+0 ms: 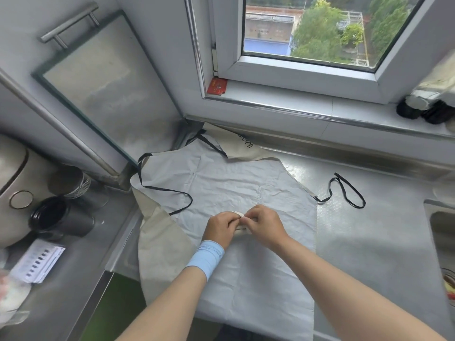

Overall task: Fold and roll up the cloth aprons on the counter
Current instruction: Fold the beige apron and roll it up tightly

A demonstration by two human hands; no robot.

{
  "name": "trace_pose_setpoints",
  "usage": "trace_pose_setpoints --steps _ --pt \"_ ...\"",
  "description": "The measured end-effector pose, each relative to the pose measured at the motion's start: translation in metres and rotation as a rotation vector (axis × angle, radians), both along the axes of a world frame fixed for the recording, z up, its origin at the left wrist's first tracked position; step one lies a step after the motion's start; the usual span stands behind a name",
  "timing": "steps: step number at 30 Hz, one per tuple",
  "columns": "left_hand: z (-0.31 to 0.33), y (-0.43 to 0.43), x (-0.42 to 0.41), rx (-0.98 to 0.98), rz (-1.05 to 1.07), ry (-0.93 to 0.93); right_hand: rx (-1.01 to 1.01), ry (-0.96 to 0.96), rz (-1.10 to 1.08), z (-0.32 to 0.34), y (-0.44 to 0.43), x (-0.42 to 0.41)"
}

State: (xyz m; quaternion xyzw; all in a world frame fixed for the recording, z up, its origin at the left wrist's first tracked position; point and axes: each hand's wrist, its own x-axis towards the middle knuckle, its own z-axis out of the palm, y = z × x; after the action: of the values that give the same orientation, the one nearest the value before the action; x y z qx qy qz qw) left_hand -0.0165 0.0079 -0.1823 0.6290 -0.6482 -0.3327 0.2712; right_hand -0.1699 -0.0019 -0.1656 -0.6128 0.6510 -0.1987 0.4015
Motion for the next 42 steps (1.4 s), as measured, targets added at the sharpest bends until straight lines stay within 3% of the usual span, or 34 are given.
trace_pose_setpoints --steps 5,9,15,19,23,28,31,33,36,40,42 --pt "-0.003 0.010 -0.011 0.047 0.214 0.093 -0.094 0.032 -0.001 -0.005 0.008 0.001" --pt "-0.005 0.004 -0.018 0.145 0.355 0.183 -0.138 0.068 0.142 -0.011 0.006 0.001" --pt "-0.008 -0.008 -0.007 0.150 0.203 0.173 -0.136 0.213 0.113 -0.010 -0.002 -0.001" --pt "-0.008 -0.016 0.007 0.193 0.017 0.020 -0.014 0.053 -0.005 -0.001 -0.011 0.000" --pt "0.011 -0.027 0.011 0.322 -0.086 -0.087 0.026 0.011 -0.005 0.020 -0.023 -0.004" --pt "0.049 -0.038 0.011 0.440 -0.155 0.076 0.057 -0.015 0.049 0.063 -0.035 -0.013" --pt "0.075 -0.037 0.004 0.363 -0.277 0.034 0.018 -0.002 0.051 0.093 -0.044 -0.019" --pt "0.094 -0.034 -0.001 0.287 -0.269 0.034 0.002 -0.090 -0.005 0.115 -0.045 -0.020" --pt "0.127 -0.027 -0.008 0.240 -0.208 0.098 -0.033 -0.172 -0.080 0.150 -0.038 -0.020" --pt "0.172 -0.011 -0.022 0.166 -0.019 0.353 -0.087 -0.257 -0.141 0.192 -0.024 -0.012" --pt "0.189 -0.002 -0.024 0.062 0.065 0.351 -0.112 -0.278 -0.150 0.214 -0.018 -0.009"
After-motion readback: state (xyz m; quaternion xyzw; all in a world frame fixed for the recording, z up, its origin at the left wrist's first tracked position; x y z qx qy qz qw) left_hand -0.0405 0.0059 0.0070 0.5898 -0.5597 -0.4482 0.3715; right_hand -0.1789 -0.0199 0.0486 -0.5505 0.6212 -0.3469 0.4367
